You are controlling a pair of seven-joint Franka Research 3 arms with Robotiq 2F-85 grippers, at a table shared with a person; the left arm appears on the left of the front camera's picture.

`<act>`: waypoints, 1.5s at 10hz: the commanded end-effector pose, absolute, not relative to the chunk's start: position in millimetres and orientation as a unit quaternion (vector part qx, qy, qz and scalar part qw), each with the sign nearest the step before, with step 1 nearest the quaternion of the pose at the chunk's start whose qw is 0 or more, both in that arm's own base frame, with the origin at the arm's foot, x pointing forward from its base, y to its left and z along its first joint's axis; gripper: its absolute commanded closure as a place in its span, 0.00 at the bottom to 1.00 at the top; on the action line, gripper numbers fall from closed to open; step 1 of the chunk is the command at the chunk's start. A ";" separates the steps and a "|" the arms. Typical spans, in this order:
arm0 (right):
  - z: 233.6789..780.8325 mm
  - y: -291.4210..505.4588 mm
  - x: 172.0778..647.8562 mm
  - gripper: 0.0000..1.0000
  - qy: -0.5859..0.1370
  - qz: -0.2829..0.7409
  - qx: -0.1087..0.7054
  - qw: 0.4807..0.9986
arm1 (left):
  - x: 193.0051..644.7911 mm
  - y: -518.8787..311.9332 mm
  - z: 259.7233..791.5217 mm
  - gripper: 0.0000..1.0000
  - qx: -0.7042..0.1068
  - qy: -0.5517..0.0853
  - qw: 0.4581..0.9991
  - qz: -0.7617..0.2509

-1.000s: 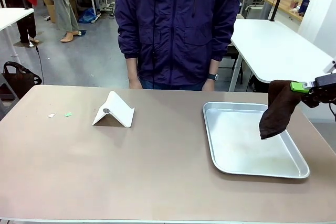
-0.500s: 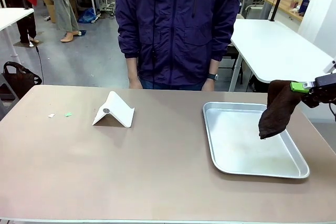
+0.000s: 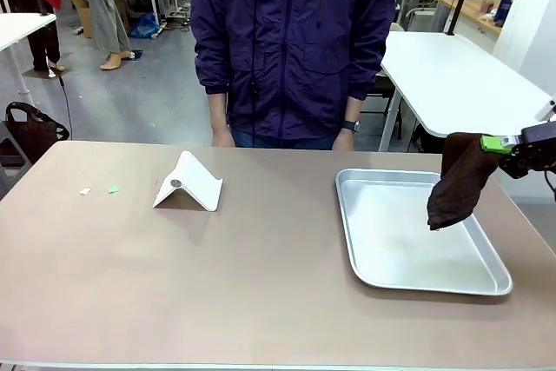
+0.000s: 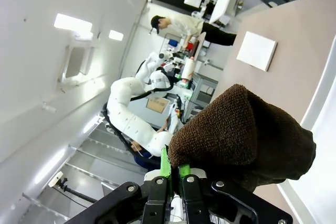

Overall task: Clean the surface of the table.
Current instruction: Return the Lint Roller and towel to their original positions.

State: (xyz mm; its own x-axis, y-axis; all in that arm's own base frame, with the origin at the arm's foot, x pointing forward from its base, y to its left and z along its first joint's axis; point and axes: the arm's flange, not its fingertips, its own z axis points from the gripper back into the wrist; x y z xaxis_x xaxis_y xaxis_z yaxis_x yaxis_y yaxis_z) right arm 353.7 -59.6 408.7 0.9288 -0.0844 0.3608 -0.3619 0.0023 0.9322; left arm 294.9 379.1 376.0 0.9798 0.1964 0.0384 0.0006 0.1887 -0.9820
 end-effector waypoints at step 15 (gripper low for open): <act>355.7 230.6 485.9 0.93 -0.049 0.181 0.500 0.846 | 425.5 -44.4 494.7 0.82 -0.410 -0.071 0.905 -0.094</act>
